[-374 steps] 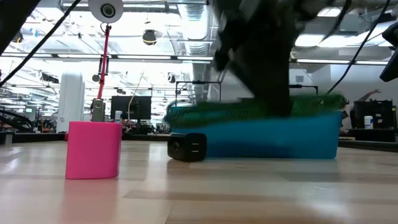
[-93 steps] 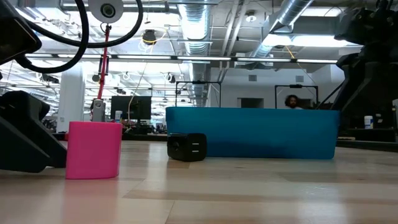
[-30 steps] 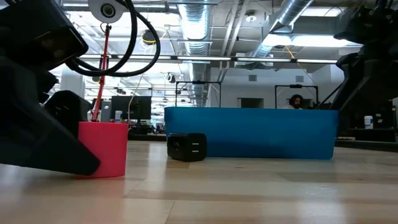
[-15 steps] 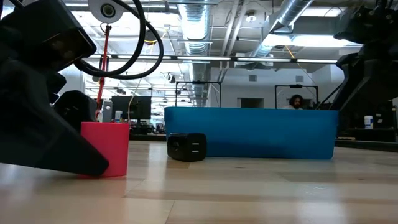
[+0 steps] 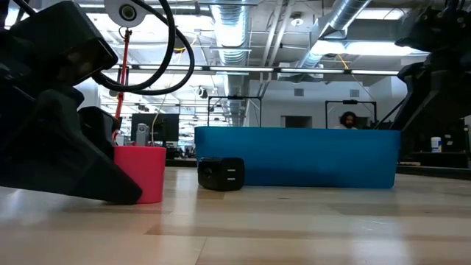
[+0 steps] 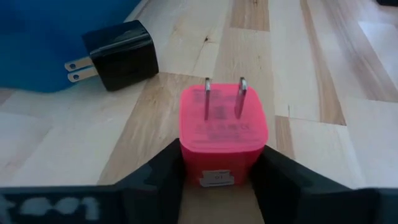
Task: Pick and place items into bin
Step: Put the pink charger adapter into the yellow basket
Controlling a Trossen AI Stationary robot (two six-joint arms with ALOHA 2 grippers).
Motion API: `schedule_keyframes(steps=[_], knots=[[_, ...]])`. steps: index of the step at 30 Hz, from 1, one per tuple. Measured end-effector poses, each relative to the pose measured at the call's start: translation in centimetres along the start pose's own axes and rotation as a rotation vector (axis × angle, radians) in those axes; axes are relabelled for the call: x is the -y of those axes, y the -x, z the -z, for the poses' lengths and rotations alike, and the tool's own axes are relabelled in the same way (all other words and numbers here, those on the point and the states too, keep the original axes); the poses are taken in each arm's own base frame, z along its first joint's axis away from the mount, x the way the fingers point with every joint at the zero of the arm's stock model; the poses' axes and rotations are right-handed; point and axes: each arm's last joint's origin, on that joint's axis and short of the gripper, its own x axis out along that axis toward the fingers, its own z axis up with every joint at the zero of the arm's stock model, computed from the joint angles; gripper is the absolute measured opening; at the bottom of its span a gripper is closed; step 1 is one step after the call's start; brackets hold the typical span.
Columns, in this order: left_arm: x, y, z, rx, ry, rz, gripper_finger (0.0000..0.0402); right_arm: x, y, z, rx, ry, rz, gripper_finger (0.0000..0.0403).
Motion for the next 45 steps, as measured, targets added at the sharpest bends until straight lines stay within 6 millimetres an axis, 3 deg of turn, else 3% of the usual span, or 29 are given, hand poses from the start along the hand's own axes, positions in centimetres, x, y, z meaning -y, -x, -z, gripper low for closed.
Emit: schedule_keyframes(steps=[7, 13, 21, 28, 38, 45], knots=[[0.0, 0.0, 0.0, 0.0, 0.001, 0.003, 0.0133, 0.0, 0.0, 0.0, 0.002, -0.001, -0.001, 0.0165], [0.0, 0.0, 0.0, 0.002, 0.002, 0.002, 0.0162, 0.0, 0.0, 0.0, 0.003, -0.002, -0.003, 0.0166], [0.1, 0.0, 0.0, 0.006, 0.002, 0.0, 0.0133, 0.0, 0.0, -0.1, 0.003, -0.002, -0.003, 0.0166], [0.3, 0.0, -0.4, 0.039, 0.014, 0.027, 0.0133, -0.5, 1.1, -1.9, 0.042, 0.042, -0.031, 0.0165], [1.1, 0.3, -2.2, 0.201, -0.026, 0.039, 0.0135, -0.9, 3.0, -4.7, 0.093, 0.167, -0.057, 0.0164], [1.3, -0.5, -5.7, 0.339, -0.1, -0.092, 0.0135, -0.1, 4.9, -6.5, 0.047, 0.218, -0.02, 0.0166]])
